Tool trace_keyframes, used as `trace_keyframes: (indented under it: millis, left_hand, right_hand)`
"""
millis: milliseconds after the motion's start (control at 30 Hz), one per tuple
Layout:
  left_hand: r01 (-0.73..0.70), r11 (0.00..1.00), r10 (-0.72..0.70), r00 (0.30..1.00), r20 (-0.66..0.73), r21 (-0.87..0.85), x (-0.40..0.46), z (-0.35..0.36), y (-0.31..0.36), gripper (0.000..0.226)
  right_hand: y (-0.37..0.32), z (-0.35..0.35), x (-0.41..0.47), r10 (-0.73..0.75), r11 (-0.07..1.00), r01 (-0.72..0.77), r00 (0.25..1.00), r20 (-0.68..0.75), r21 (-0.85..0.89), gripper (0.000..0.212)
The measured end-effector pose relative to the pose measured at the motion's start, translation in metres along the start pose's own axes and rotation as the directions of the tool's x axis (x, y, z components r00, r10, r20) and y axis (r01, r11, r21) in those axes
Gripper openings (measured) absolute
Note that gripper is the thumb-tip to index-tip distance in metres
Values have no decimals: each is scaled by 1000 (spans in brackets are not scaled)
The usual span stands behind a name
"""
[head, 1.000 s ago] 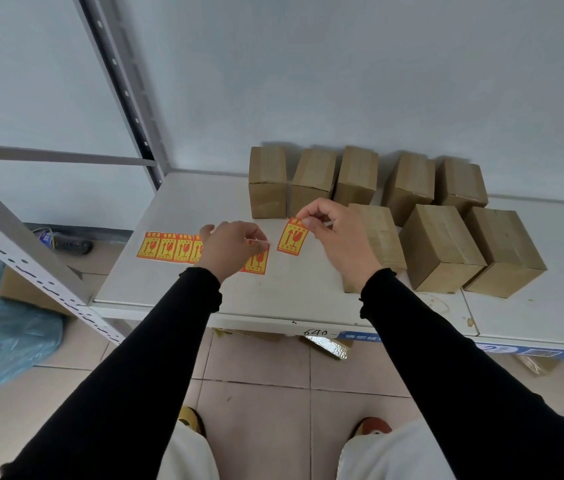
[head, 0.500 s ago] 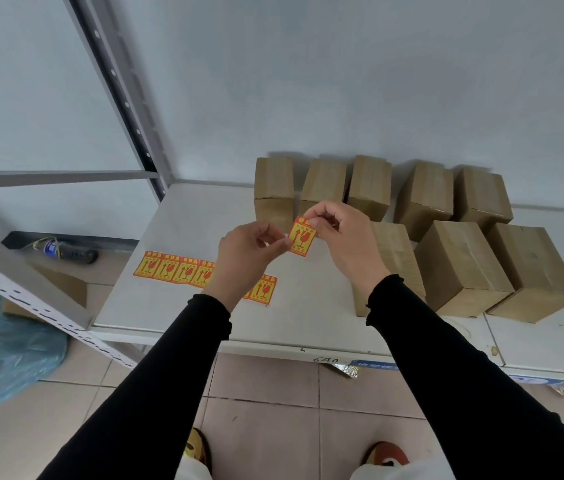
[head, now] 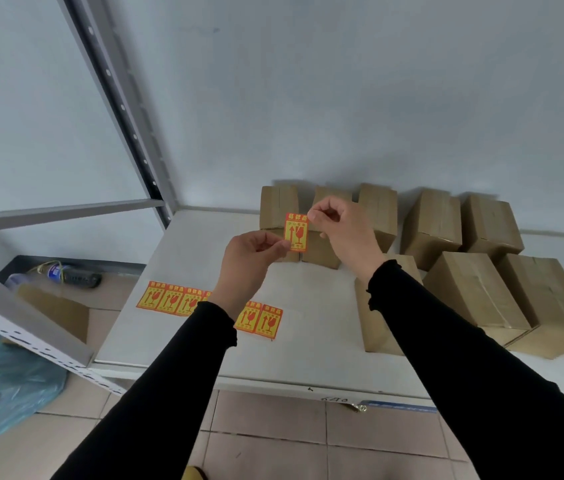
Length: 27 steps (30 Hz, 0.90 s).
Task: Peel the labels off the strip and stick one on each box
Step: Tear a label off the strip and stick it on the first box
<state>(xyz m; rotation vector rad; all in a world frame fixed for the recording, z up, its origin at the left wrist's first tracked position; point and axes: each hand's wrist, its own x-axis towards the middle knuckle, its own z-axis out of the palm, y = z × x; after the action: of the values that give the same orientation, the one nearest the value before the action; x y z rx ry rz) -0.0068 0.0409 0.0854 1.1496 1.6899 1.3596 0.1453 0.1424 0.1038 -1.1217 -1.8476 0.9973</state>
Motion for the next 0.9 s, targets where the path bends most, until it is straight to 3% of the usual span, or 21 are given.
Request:
trace_keyframes:
  millis: [133, 467, 667, 900]
  left_hand:
    - [12, 1000, -12, 1000, 10, -9, 22, -5, 4, 16]
    - [95, 982, -93, 995, -21, 166, 98, -20, 21, 20]
    - [145, 964, -134, 989, -60, 221, 126, -15, 12, 25]
    - [153, 948, -151, 988, -29, 281, 130, -6, 2, 18]
  right_hand:
    - [-5, 10, 21, -25, 999, 25, 1000, 10, -46, 16]
    - [-7, 34, 97, 43, 984, -29, 996, 80, -176, 20]
    - [0, 44, 120, 172, 984, -163, 975, 139, -75, 25]
    - [17, 47, 125, 90, 969, -63, 990, 107, -238, 14]
